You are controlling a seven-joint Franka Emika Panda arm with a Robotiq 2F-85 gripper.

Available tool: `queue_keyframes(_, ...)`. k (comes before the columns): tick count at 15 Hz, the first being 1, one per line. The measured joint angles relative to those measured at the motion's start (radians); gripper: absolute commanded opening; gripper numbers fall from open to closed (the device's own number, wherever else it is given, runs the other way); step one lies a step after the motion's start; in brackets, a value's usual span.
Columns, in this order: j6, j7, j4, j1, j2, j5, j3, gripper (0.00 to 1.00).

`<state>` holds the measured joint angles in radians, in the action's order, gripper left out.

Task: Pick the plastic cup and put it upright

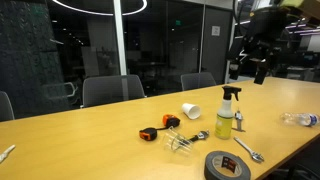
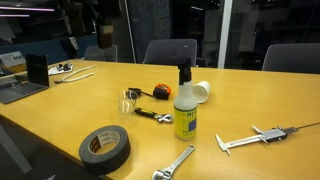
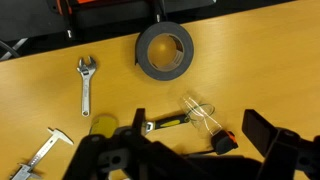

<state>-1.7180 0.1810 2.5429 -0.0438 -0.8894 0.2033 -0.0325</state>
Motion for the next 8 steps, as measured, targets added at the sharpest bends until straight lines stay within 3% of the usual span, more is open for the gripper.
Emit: queue_keyframes(8, 0.0, 0.0, -0.009, 0.0, -0.005, 0.0, 0.0, 1.0)
